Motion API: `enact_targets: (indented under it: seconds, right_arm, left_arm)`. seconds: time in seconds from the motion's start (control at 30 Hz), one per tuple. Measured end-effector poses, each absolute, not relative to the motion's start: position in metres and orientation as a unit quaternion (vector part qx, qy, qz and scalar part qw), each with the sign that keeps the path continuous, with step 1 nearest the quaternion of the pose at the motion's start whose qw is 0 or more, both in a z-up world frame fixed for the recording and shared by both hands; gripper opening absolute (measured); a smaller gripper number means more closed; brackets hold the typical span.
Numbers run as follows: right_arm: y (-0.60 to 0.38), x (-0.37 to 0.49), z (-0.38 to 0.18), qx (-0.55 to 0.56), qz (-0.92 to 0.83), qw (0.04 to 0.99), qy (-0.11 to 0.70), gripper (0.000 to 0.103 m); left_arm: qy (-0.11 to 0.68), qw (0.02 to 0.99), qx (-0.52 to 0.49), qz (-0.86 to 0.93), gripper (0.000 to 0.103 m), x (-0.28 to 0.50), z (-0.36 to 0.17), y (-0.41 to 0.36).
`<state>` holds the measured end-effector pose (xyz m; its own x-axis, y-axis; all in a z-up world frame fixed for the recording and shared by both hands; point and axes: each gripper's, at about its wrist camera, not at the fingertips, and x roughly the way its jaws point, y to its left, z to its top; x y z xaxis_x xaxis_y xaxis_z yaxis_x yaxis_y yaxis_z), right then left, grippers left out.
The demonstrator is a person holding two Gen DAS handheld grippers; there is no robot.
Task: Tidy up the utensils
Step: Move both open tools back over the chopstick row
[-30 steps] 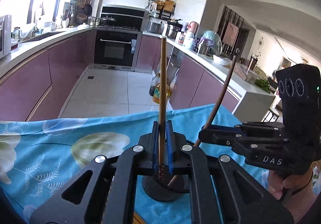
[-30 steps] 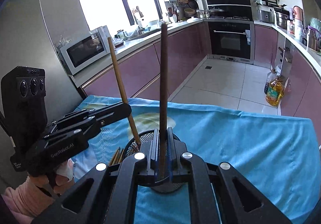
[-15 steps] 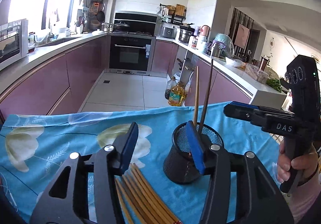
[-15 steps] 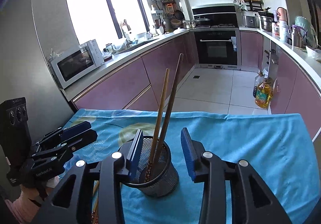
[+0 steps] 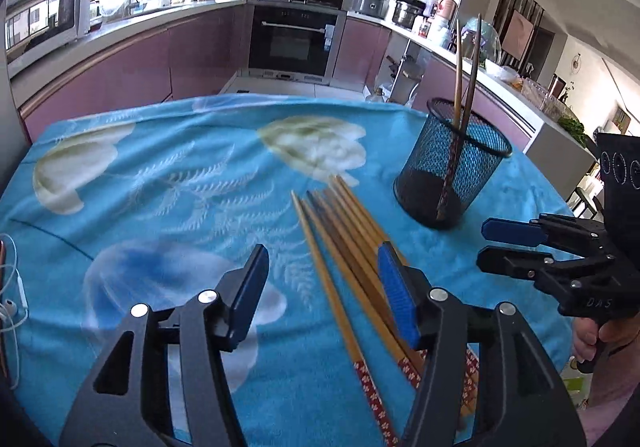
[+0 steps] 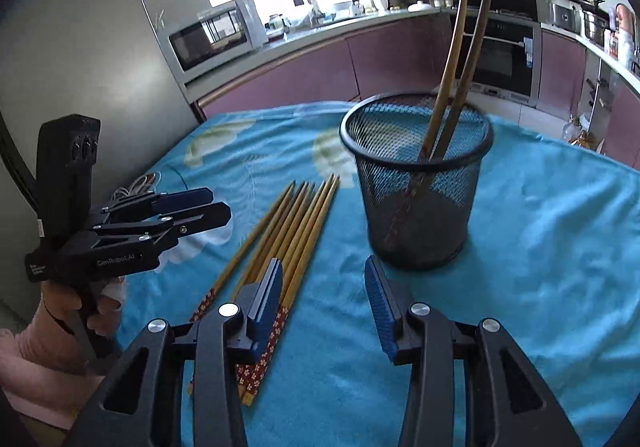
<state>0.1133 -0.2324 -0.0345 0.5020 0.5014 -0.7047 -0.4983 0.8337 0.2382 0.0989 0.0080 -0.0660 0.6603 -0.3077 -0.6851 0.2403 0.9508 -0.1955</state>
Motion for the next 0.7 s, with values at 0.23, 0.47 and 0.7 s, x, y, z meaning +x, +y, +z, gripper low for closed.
enact_targets:
  seconds: [0.23, 0.47, 0.7]
  right_arm:
    - [-0.212, 0.112, -0.053, -0.009, 0.277, 0.86, 0.428, 0.036]
    - [-0.206, 0.11, -0.053, -0.021, 0.266, 0.863, 0.429, 0.035]
    - [-0.197, 0.111, -0.057, -0.037, 0.258, 0.865, 0.429, 0.034]
  left_arm:
    - [0.404, 0.9, -0.04, -0.157, 0.054, 0.087, -0.084, -0.002]
    - [0.411, 0.897, -0.027, -0.163, 0.048, 0.084, -0.085, -0.011]
    - [0.421, 0.892, -0.026, -0.164, 0.04, 0.084, -0.091, -0.011]
